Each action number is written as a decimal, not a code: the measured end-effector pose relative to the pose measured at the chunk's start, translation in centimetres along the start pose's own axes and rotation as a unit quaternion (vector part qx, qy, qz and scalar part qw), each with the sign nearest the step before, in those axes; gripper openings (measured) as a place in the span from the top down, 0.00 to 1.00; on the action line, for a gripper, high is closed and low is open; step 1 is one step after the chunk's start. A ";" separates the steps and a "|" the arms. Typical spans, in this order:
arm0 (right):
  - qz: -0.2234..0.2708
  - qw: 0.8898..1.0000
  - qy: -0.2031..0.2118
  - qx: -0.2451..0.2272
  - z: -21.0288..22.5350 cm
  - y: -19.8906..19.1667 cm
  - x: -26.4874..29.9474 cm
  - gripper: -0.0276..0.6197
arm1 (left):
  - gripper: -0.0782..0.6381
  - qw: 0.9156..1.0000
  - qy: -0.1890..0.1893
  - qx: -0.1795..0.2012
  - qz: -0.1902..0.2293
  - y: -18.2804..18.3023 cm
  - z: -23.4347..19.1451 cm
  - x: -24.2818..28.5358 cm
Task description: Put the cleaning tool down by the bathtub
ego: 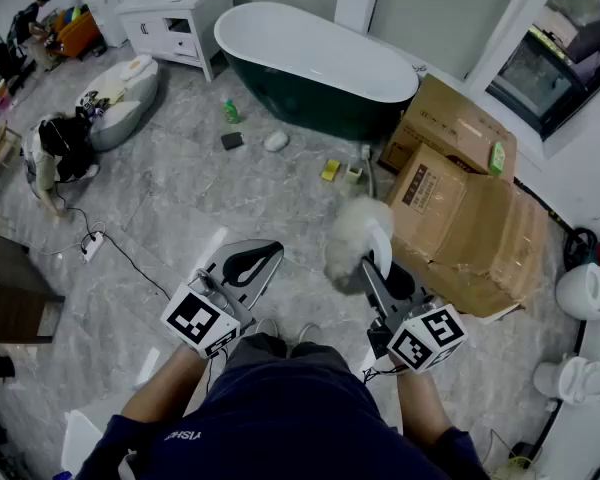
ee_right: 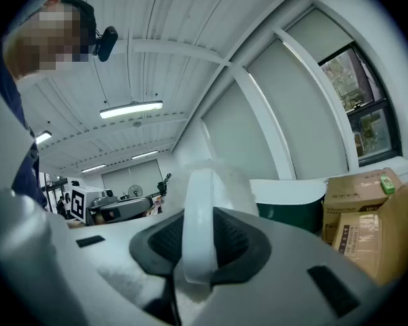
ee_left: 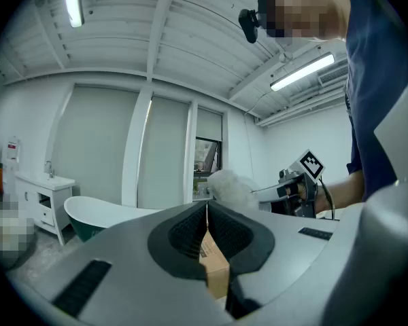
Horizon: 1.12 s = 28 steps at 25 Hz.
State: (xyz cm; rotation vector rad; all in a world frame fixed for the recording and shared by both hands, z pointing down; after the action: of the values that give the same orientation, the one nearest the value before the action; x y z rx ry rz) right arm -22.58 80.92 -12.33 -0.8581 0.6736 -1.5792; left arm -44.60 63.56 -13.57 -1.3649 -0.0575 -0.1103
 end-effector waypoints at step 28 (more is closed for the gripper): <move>0.003 1.000 0.013 0.001 1.6 -0.3 -1.5 0.82 | 0.85 1.000 0.027 -0.006 -0.008 0.0 2.7 0.5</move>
State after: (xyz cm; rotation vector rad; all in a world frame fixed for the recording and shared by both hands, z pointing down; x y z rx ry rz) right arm -21.34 82.49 -11.46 -0.8343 0.6913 -1.5888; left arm -44.01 66.13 -12.96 -1.3728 -0.0231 -0.1603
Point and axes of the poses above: the fingertips, and each gripper's own axes: x forward along the fingers, z to its right, y out of its top, the point moved 10 cm from there along -x, backward along the fingers, and after that the axes turned 15 degrees about x, right-handed, at the moved point
